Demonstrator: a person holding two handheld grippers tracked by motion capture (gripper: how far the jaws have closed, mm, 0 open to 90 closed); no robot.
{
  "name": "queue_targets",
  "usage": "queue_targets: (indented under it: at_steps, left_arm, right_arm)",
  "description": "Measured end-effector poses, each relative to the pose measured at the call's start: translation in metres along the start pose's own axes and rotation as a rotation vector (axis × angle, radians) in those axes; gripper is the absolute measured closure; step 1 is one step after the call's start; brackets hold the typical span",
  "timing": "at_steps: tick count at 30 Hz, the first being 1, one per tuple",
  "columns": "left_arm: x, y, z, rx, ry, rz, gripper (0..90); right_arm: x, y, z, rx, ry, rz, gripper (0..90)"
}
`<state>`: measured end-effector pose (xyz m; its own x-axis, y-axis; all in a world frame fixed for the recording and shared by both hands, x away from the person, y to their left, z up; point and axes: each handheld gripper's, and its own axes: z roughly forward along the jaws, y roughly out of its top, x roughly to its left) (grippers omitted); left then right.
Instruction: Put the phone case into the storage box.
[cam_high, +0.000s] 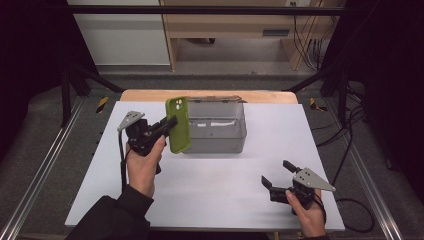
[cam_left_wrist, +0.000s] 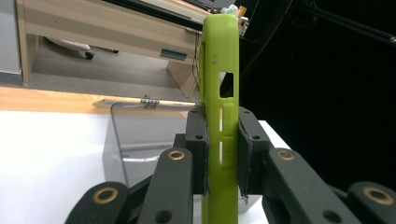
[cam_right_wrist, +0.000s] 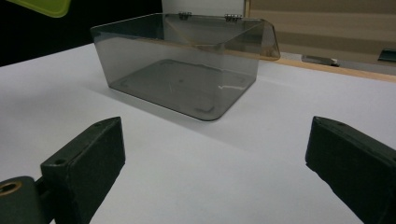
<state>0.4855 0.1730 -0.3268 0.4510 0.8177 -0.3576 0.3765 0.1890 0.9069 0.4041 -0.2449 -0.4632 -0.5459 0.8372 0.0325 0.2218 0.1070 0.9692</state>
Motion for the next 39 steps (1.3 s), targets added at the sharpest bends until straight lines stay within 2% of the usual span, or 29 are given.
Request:
queue_targets:
  at_steps: [3, 8, 11, 14, 18, 22, 27, 39]
  left_arm:
    - [-0.002, 0.007, 0.015, 0.009, 0.017, 0.019, 77.6]
    - [-0.002, 0.017, 0.039, 0.021, 0.055, 0.076, 77.6]
    - [0.004, 0.021, 0.051, 0.02, 0.059, 0.057, 77.6]
    - [0.009, 0.025, 0.062, 0.03, 0.081, 0.047, 77.6]
    - [0.011, 0.028, 0.075, 0.051, 0.111, 0.068, 77.6]
    - [0.01, 0.028, 0.086, 0.064, 0.139, 0.092, 77.7]
    - [0.013, 0.023, 0.097, 0.086, 0.165, 0.09, 77.7]
    - [0.021, 0.018, 0.105, 0.105, 0.204, 0.095, 77.7]
  right_arm:
    - [0.0, 0.0, 0.0, 0.0, 0.004, 0.003, 4.5]
    - [0.001, -0.001, -0.001, 0.003, 0.008, -0.009, 4.2]
    - [0.001, -0.002, 0.0, 0.001, 0.009, -0.016, 4.2]
    - [0.0, -0.002, -0.001, -0.002, 0.012, -0.006, 4.3]
    - [0.001, -0.002, -0.001, -0.002, 0.02, -0.008, 4.3]
    - [0.002, -0.002, -0.001, -0.002, 0.02, -0.013, 4.4]
    - [0.002, -0.002, -0.001, -0.008, 0.022, -0.016, 4.4]
    - [0.001, -0.003, -0.001, -0.013, 0.009, -0.025, 4.6]
